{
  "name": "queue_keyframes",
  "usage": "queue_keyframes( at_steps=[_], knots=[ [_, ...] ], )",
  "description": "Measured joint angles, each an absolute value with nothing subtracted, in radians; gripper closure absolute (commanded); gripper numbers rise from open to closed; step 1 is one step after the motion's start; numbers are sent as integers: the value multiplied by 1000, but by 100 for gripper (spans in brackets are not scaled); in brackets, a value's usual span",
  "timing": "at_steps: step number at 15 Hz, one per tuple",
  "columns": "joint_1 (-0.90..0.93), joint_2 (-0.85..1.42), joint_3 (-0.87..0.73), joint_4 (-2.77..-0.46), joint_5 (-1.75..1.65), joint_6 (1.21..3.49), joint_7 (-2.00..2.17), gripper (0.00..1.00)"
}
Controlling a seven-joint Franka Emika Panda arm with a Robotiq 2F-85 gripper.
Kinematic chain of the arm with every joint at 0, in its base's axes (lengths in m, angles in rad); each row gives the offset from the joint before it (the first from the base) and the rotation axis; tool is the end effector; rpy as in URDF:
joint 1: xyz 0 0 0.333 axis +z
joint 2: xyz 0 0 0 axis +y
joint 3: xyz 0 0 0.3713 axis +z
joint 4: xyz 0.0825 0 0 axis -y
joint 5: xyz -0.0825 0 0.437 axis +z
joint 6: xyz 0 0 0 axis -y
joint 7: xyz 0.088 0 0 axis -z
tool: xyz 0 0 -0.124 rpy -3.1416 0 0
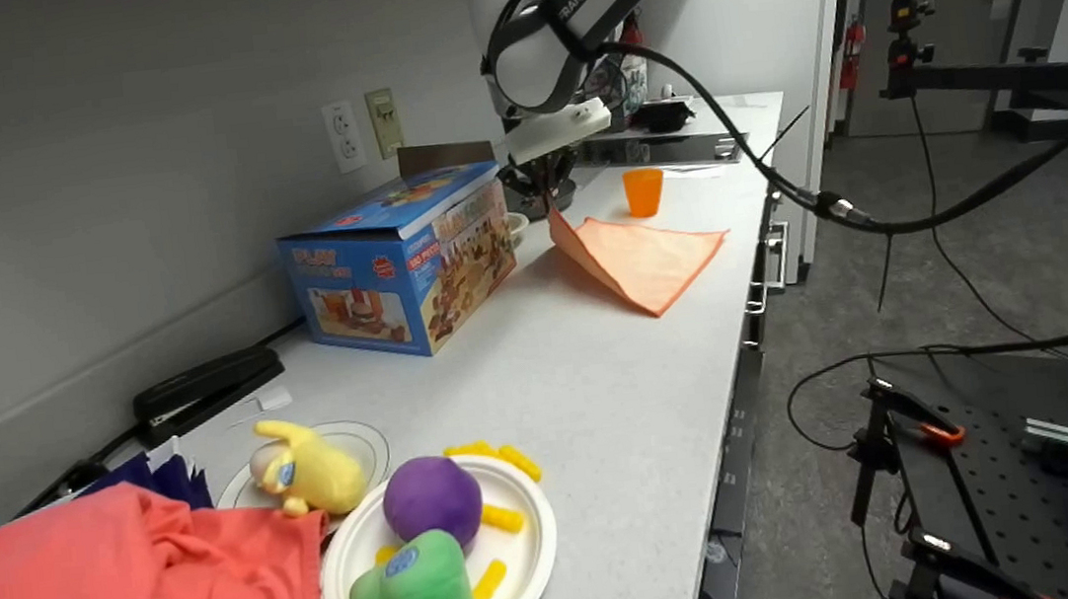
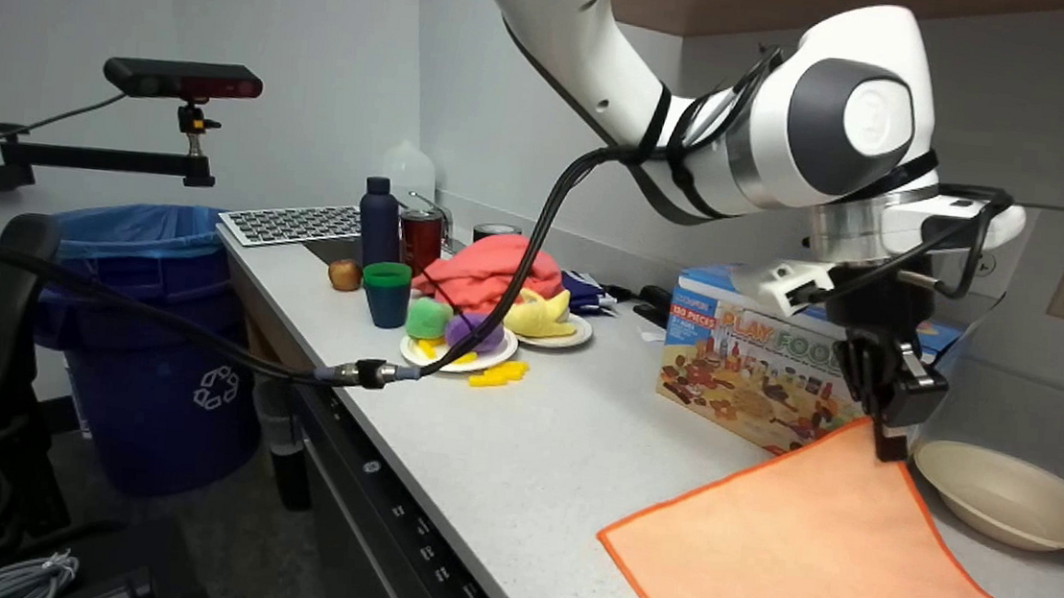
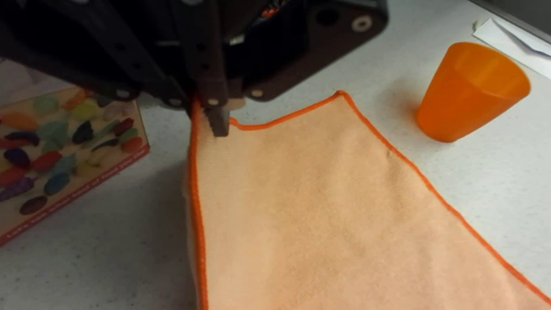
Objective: Fold the orange towel
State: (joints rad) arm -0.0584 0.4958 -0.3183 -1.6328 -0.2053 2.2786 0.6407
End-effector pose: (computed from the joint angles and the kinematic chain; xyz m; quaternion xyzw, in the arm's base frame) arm 0.7241 -0.2591 0.3673 0.8973 -0.4046 0.1030 0.1432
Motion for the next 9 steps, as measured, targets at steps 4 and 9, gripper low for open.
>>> queue_keyframes(
  at_steps=[4, 9],
  knots=[
    [-79, 429, -319, -1633, -216, 2177, 544, 100],
    [-112, 353, -317, -1650, -229, 2086, 338, 100]
  ],
)
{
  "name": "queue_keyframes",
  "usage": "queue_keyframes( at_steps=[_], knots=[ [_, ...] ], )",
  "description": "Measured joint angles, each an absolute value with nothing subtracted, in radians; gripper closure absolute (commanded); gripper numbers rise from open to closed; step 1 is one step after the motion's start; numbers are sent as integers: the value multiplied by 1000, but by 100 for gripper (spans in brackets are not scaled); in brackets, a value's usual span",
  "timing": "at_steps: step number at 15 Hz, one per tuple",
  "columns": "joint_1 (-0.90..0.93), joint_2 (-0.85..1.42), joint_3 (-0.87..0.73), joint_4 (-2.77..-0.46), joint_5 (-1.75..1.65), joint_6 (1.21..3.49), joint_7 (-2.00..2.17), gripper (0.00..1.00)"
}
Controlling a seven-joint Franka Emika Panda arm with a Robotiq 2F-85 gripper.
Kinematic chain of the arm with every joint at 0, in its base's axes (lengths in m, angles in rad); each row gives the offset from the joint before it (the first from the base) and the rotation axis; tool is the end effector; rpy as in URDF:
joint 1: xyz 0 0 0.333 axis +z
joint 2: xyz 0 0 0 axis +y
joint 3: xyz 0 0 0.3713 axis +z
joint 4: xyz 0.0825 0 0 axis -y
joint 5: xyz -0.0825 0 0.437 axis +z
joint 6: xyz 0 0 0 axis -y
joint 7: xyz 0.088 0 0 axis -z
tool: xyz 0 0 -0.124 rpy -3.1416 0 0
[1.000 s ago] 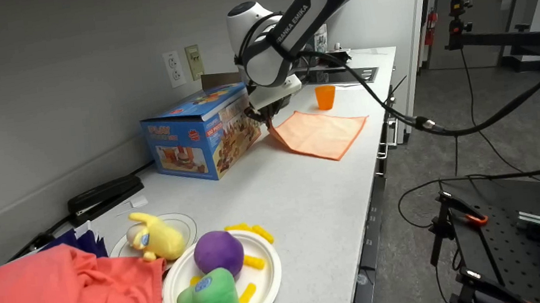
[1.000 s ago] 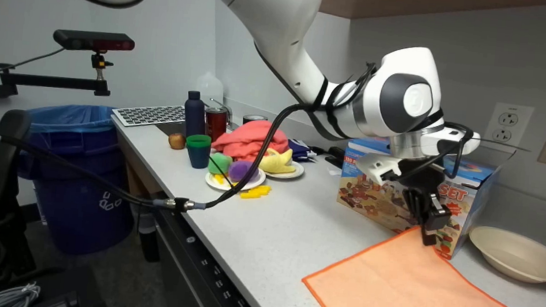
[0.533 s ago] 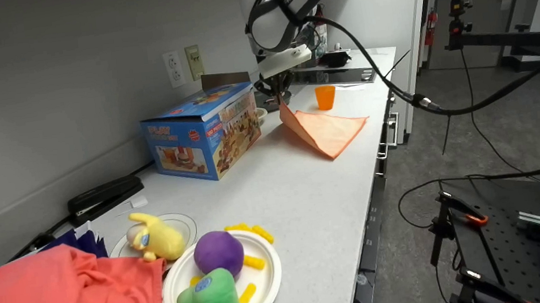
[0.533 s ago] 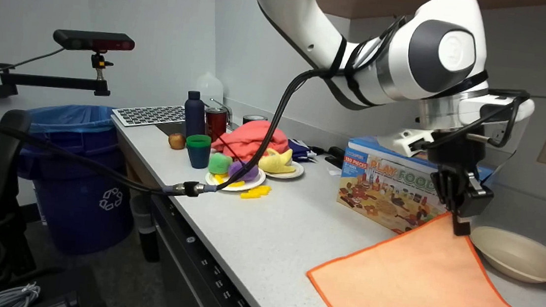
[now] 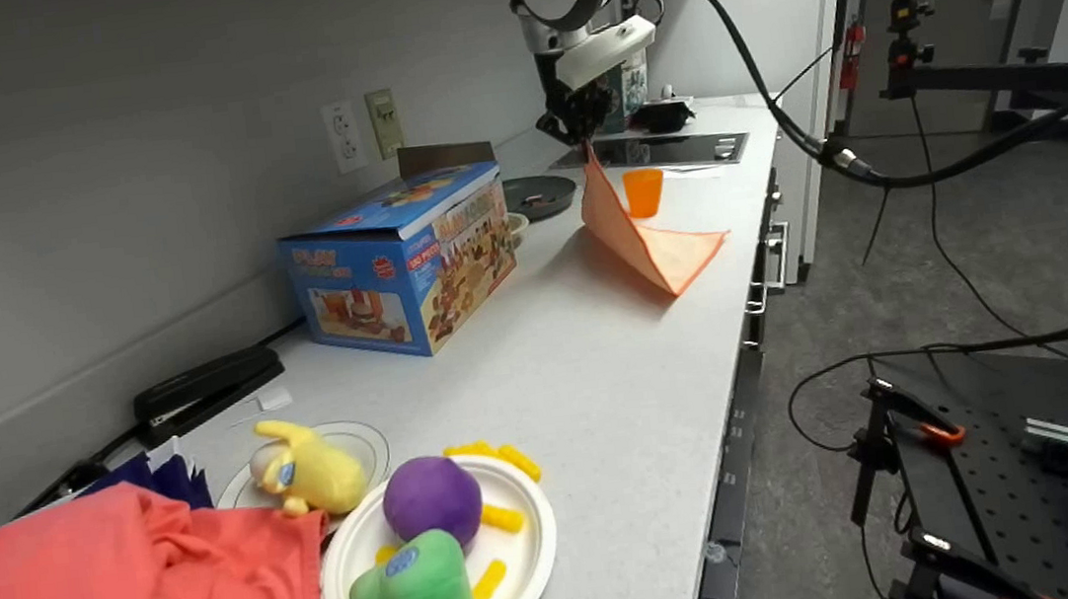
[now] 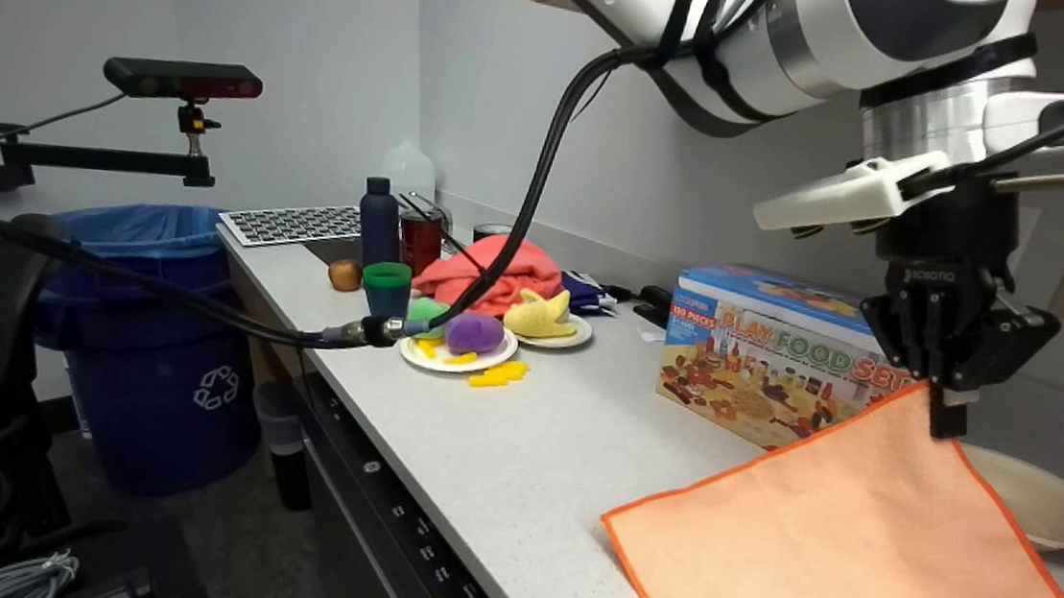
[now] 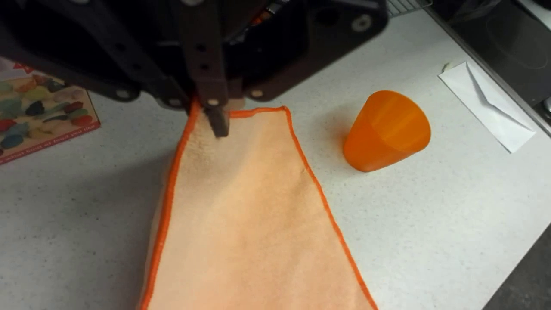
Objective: Fold the orange towel
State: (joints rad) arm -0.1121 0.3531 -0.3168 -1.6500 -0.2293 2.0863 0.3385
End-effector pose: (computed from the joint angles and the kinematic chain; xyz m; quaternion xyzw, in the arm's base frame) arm 0.6721 -0.2956 0.4428 0.9367 -0.3102 0.0409 0.1572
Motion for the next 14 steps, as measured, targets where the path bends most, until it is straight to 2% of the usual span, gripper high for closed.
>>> queue_keyframes(
  at_steps=[4, 14],
  knots=[
    [-157, 338, -303, -1713, -150, 2198, 325, 100],
    [-161, 328, -301, -1927, -12, 2376, 633, 100]
  ],
)
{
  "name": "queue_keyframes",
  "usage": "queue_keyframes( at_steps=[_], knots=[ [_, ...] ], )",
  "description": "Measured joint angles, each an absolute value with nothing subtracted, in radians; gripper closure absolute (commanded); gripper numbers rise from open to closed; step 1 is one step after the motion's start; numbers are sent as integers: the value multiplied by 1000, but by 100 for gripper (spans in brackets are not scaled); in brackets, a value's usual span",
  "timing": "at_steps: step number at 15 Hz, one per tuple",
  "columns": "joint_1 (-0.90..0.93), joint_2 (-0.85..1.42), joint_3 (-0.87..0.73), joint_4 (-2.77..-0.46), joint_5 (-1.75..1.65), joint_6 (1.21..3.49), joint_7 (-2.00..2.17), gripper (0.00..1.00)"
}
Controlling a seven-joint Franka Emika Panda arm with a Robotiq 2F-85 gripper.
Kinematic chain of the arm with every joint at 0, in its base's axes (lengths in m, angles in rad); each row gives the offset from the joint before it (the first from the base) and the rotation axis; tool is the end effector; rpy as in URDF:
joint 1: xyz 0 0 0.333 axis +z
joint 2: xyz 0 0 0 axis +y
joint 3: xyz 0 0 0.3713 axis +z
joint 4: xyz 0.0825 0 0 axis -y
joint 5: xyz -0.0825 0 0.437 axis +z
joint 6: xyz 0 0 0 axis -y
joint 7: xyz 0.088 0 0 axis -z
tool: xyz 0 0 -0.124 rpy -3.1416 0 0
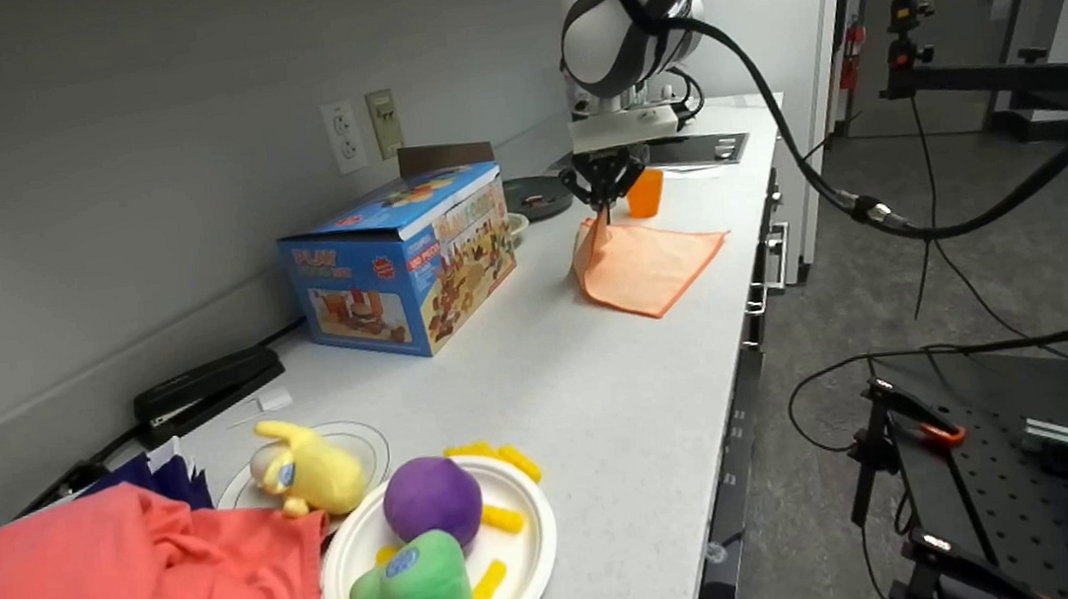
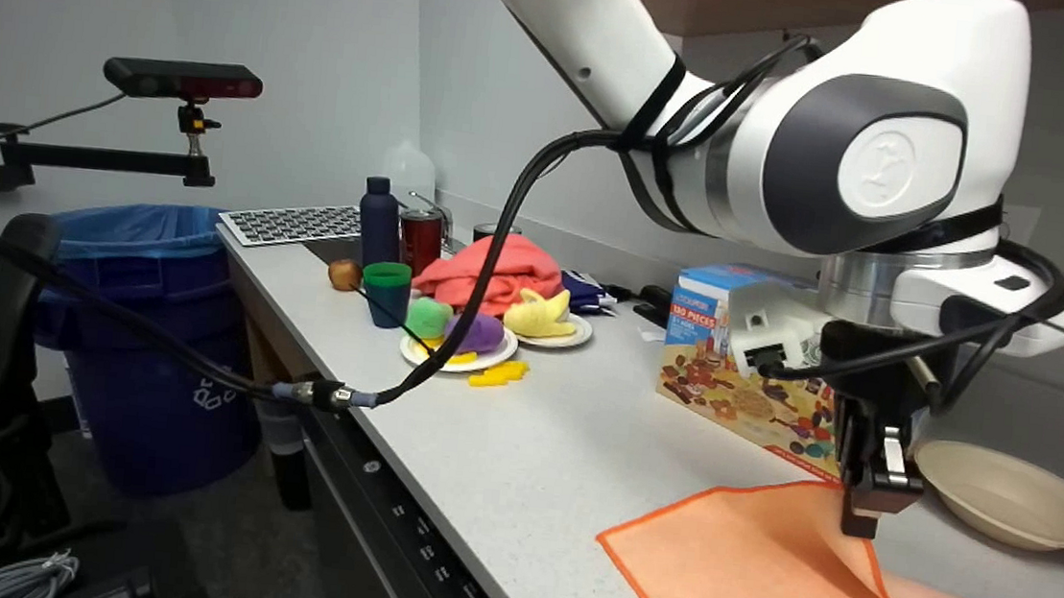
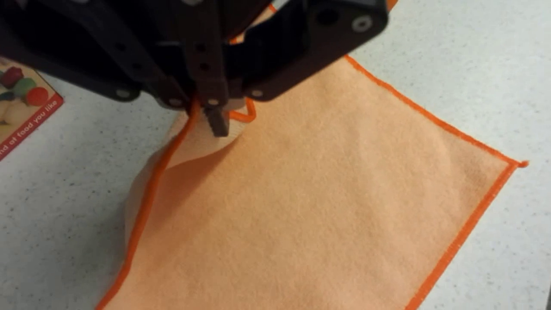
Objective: Fold the orange towel
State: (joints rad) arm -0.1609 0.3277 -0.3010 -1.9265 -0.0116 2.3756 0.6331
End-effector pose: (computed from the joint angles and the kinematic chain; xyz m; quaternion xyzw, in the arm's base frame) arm 0.6234 -0.2979 0.3431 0.8583 -0.5061 0.0718 0.0455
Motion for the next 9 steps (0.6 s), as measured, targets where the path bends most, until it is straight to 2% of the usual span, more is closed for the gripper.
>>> queue_keyframes(
  at_steps=[9],
  knots=[
    [-194, 191, -320, -2098, -11, 2523, 589, 100]
  ],
)
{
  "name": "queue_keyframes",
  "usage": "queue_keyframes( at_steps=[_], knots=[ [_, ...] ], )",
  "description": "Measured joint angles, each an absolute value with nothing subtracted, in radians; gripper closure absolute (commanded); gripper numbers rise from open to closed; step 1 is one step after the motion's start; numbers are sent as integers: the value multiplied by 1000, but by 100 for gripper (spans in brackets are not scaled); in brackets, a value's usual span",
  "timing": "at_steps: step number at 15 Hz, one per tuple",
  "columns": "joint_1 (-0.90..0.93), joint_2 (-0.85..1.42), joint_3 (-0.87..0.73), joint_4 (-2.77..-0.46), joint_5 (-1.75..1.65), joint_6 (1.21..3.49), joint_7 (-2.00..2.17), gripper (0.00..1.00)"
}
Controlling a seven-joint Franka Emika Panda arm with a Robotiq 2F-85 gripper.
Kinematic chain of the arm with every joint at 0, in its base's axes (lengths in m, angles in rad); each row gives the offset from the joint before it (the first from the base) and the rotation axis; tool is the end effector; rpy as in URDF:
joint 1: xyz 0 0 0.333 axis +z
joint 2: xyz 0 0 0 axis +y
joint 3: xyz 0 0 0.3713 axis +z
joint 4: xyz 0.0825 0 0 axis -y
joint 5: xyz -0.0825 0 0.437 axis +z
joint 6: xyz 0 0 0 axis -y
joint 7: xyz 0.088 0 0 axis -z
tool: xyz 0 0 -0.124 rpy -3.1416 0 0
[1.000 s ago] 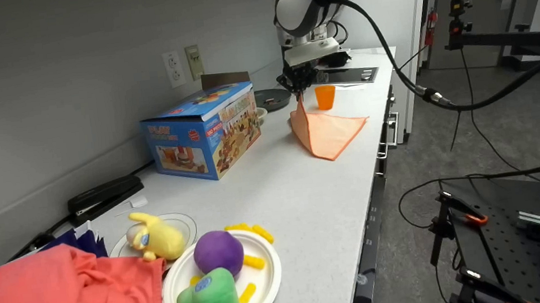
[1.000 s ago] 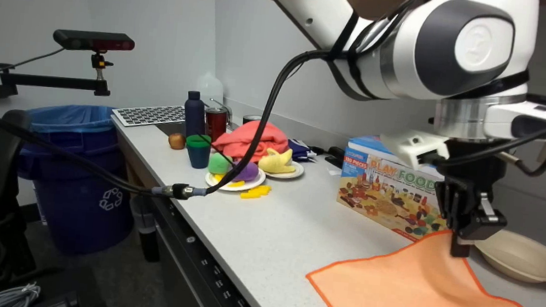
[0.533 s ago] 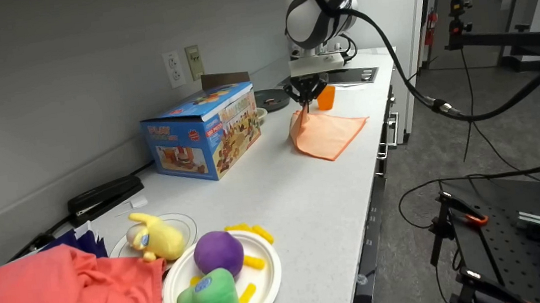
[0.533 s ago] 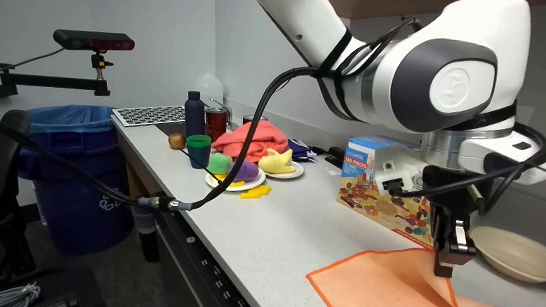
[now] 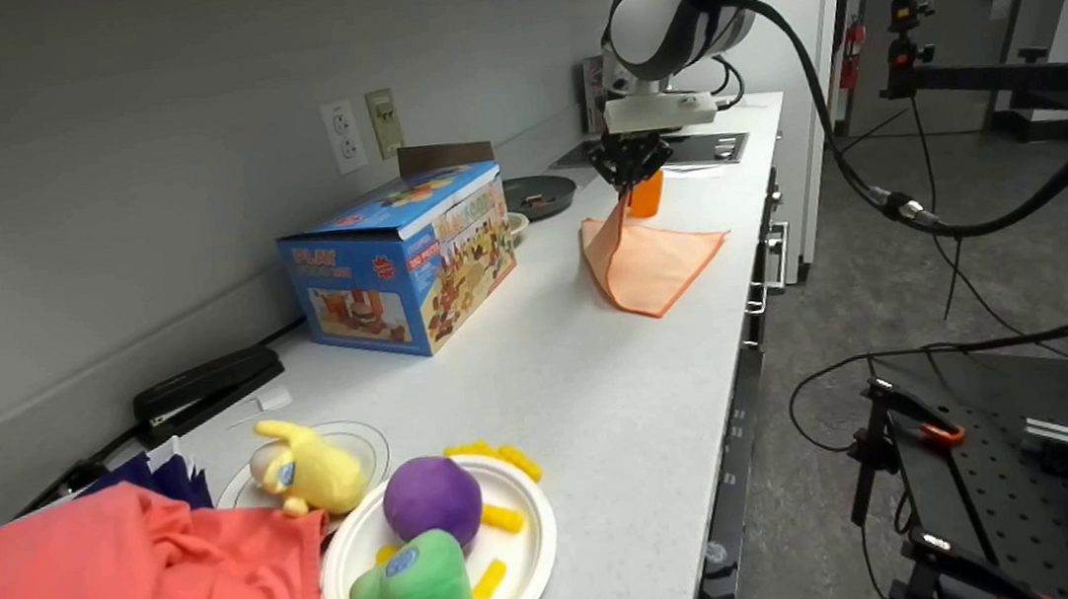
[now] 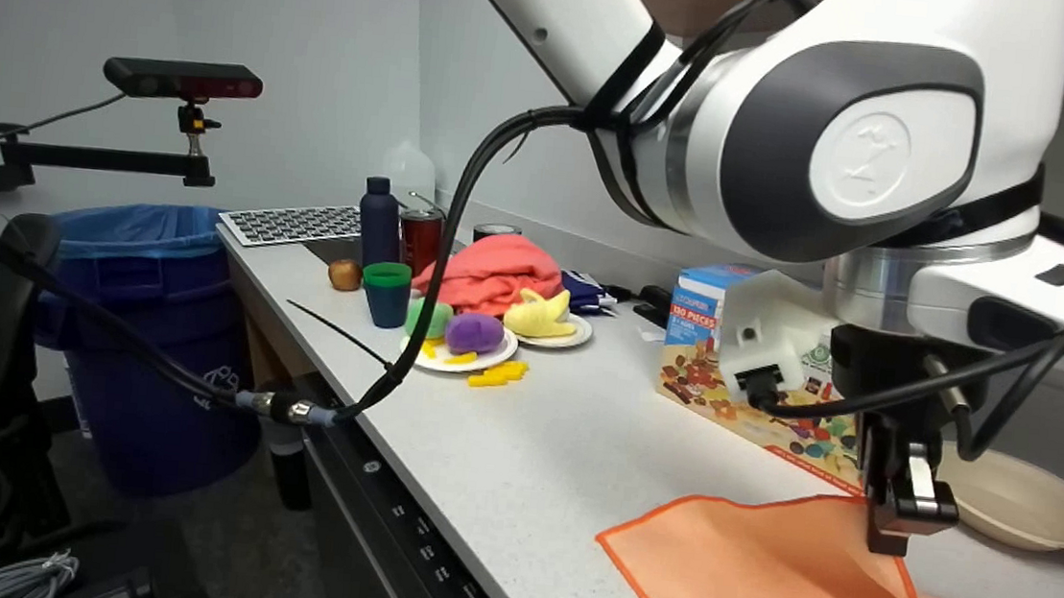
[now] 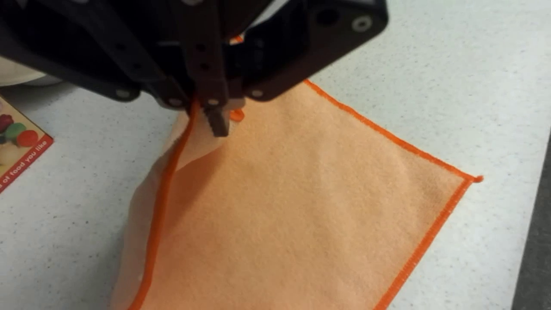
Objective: Fold the orange towel
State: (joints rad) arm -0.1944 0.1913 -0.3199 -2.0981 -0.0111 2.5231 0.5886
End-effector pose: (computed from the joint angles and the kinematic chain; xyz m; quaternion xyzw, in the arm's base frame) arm 0.5676 -0.3146 0.3621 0.8504 -0.5109 0.1224 0.0286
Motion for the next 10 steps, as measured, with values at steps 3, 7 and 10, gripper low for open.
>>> queue_keyframes(
  at_steps=[3, 7, 10],
  knots=[
    [-207, 141, -323, -2168, -11, 2547, 586, 100],
    [-223, 93, -336, -2228, -13, 2594, 590, 98],
    [-224, 86, -337, -2234, -14, 2602, 592, 98]
  ],
)
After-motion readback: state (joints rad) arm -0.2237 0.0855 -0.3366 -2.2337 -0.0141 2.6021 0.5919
